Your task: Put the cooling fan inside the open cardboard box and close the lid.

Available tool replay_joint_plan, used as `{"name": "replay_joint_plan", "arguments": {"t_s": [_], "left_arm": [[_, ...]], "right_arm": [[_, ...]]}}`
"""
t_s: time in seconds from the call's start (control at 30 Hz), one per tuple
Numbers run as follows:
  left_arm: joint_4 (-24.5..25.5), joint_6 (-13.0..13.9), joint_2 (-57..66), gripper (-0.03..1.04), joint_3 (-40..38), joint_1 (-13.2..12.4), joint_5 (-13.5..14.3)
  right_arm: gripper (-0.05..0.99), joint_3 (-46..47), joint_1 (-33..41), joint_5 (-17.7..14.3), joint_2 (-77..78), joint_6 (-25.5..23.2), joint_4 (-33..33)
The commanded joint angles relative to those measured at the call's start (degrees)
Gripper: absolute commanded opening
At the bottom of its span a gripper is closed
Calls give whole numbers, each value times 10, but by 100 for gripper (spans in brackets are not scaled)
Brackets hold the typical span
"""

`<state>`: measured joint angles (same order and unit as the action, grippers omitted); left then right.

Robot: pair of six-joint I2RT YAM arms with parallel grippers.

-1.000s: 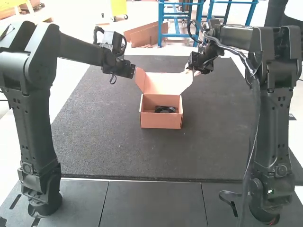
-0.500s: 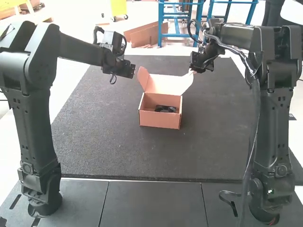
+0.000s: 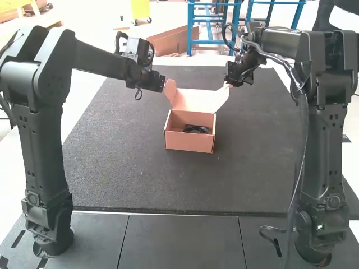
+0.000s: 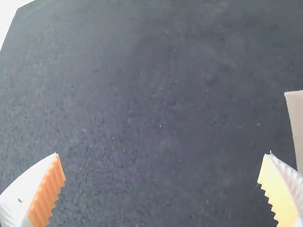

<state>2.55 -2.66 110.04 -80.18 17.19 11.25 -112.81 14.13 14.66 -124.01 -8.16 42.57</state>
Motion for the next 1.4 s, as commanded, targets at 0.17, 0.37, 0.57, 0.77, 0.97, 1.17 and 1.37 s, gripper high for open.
{"name": "replay_joint_plan", "arguments": {"t_s": [0.17,0.37,0.57,0.77,0.97,1.17,1.37], "left_arm": [[0,6,29,97,-43,10,0],[13,1,25,97,-61,7,-5],[45,-6,18,97,-72,10,-14],[59,-14,0,97,-69,10,-26],[70,-17,-21,97,-62,14,-41],[74,-17,-49,97,-49,25,-46],[81,-20,-79,97,-22,38,-46]], "right_arm": [[-1,-18,20,13,10,-4,6],[-2,-18,24,24,22,-4,6],[-2,-17,27,25,37,-4,13],[-2,-16,33,30,54,-2,30],[-2,-16,48,31,66,-1,61],[-2,-2,56,25,85,-2,73],[-2,37,56,22,119,-2,73]]}}
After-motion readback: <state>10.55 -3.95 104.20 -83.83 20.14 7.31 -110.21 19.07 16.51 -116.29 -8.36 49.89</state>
